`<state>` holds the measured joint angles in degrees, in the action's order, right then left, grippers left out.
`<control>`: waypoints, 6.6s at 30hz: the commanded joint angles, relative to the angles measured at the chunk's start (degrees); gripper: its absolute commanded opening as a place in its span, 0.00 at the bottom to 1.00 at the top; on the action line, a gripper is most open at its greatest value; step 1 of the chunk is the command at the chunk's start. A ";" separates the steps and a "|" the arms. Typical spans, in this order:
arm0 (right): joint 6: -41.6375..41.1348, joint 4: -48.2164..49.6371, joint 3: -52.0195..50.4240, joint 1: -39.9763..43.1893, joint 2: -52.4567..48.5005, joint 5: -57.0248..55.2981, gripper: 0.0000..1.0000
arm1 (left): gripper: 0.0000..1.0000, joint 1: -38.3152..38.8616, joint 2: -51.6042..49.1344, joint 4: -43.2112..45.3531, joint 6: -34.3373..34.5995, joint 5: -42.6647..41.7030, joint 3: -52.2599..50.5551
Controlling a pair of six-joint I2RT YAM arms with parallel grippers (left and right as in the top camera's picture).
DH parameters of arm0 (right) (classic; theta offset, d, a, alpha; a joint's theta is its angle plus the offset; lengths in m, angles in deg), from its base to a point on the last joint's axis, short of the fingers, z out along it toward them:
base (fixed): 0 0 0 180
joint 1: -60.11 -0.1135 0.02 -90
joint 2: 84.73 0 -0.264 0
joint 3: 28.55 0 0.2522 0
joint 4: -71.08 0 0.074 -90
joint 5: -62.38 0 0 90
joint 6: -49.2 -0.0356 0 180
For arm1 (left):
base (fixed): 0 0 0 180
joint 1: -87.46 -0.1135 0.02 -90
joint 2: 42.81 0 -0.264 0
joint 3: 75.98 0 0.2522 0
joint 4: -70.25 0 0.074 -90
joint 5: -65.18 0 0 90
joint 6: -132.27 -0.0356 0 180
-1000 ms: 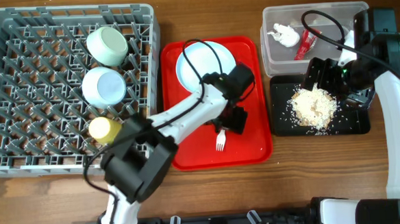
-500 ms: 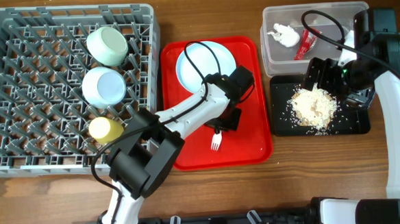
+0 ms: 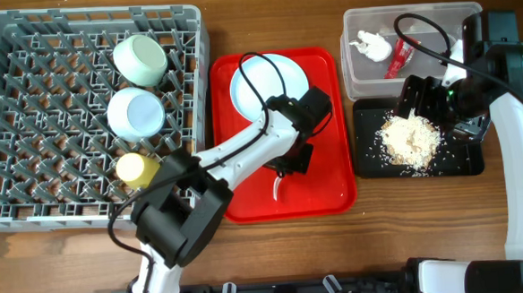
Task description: Sort waste into correct bins and load items into the dishwasher rack
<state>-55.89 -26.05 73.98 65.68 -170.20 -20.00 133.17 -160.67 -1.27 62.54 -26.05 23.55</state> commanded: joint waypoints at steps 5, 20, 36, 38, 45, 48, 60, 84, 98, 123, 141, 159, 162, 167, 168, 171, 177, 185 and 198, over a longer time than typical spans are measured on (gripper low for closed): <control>0.09 -0.02 0.57 0.13 0.20 -0.76 1.00 | 0.05 -4.00 12.00 -4.24 0.11 6.84 -0.26; 0.04 -0.02 0.57 0.13 0.20 -0.76 1.00 | 0.14 -34.75 18.40 2.54 -8.76 10.10 -0.26; -0.09 0.35 0.57 0.13 0.20 -0.74 1.00 | 0.59 -27.36 18.38 7.43 -8.76 -6.23 -0.26; -0.11 0.28 0.57 0.13 0.20 -0.74 1.00 | 0.74 -22.16 17.22 12.20 -9.64 -5.66 -0.28; -0.07 0.24 0.57 0.13 0.20 -0.74 1.00 | 0.83 -10.60 6.34 23.37 -16.50 -4.48 -0.28; -0.09 0.24 0.57 0.13 0.20 -0.74 1.00 | 0.84 -8.76 2.03 24.20 -17.33 -2.47 -0.28; -0.07 0.22 0.57 0.13 0.20 -0.74 1.00 | 0.19 -8.31 -5.31 20.61 -18.36 -1.51 -0.26; 0.07 -0.04 0.57 0.13 0.20 -0.76 1.00 | 0.04 -18.49 29.03 20.65 -16.39 -7.69 -0.26; -0.07 -0.28 0.57 0.13 0.20 -0.76 1.00 | 0.04 -48.15 19.21 21.35 -13.20 -52.28 -0.26; 5.95 19.74 0.57 -15.34 0.24 2.45 1.00 | 1.00 -48.09 30.32 -16.98 -3.43 -3.34 -0.28; 5.92 29.09 -26.40 -15.34 39.21 -3.78 1.00 | 1.00 -43.58 91.32 -7.91 -7.43 -3.80 -33.86; 6.08 45.99 -39.56 -15.30 53.68 -11.41 1.00 | 1.00 -43.58 91.23 -10.62 -7.43 -3.80 -33.88; 5.90 62.40 -54.27 -15.30 64.76 -8.41 1.00 | 1.00 -43.58 91.23 -10.62 -7.43 -3.80 -33.88; 6.08 85.22 -72.52 -15.30 78.07 -8.00 1.00 | 1.00 -43.58 91.23 -10.62 -7.43 -3.80 -33.88; 6.10 87.32 -74.51 -15.30 79.49 -8.00 1.00 | 1.00 -43.58 91.23 -10.62 -7.43 -3.80 -33.88; 6.01 93.50 -82.18 -15.21 85.00 -8.00 1.00 | 1.00 -43.58 91.23 -10.62 -7.43 -3.80 -33.88; 6.64 93.04 -88.50 -12.09 85.29 -8.20 1.00 | 1.00 -43.58 91.23 -10.62 -7.43 -3.80 -33.88; 14.03 83.54 -88.48 -11.85 85.31 -6.25 1.00 | 1.00 -43.58 91.23 -10.62 -7.43 -3.80 -33.88; 14.01 83.54 -88.48 -11.85 85.26 -6.25 1.00 | 1.00 -43.58 91.23 -10.62 -7.43 -3.80 -33.88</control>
<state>-42.60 57.29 -14.43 53.59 -85.47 -27.20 89.28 -69.61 -12.11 56.07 -30.18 -10.26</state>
